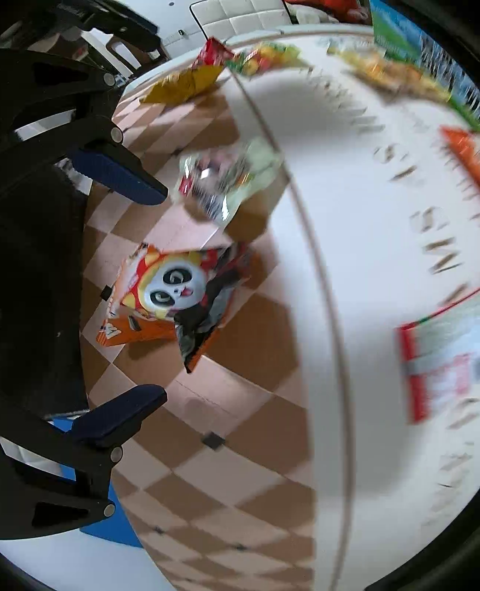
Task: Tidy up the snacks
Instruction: 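Grasp the yellow panda chip bag with left gripper while right grasps red panda bag, then carry both panda bags into the box and open both grippers, then grasp the red candy bag with left gripper while right grasps white panda packet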
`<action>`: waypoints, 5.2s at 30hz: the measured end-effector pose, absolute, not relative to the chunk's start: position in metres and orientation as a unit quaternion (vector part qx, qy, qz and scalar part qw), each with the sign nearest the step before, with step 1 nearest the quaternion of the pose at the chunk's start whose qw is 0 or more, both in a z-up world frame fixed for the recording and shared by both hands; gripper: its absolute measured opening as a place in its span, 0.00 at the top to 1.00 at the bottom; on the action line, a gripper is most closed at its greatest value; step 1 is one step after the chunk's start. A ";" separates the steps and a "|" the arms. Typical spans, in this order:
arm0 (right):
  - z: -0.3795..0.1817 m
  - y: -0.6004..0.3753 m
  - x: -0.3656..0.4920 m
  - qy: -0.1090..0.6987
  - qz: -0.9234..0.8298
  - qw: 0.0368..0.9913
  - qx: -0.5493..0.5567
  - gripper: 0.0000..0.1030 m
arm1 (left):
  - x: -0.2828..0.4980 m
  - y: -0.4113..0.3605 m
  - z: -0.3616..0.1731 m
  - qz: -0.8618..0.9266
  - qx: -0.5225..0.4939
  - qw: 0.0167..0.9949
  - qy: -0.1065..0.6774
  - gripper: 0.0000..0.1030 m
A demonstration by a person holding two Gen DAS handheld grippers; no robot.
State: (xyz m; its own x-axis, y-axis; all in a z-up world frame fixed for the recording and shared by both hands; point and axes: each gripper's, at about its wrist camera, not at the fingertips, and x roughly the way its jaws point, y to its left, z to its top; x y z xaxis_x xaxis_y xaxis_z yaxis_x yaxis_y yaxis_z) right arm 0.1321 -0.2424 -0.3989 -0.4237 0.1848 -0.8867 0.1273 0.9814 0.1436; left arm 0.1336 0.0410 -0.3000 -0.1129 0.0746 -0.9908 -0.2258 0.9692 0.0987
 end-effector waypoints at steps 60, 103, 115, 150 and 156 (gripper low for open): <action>-0.173 -0.186 0.354 0.695 0.118 0.701 0.110 0.68 | 0.377 0.054 -0.160 -0.028 -0.107 0.760 0.640 0.58; -0.305 -0.101 0.593 0.723 0.031 0.690 -0.029 0.08 | 0.565 0.099 -0.282 0.002 -0.068 0.695 0.716 0.18; -0.253 -0.102 0.516 0.651 0.037 0.758 -0.029 0.08 | 0.485 0.093 -0.227 0.034 -0.058 0.772 0.632 0.18; -0.282 -0.140 0.238 0.766 0.106 0.634 -0.006 0.08 | 0.231 0.070 -0.222 0.059 -0.058 0.731 0.677 0.18; -0.353 -0.147 0.196 0.824 0.090 0.560 0.008 0.08 | 0.188 0.082 -0.269 0.083 -0.080 0.683 0.722 0.18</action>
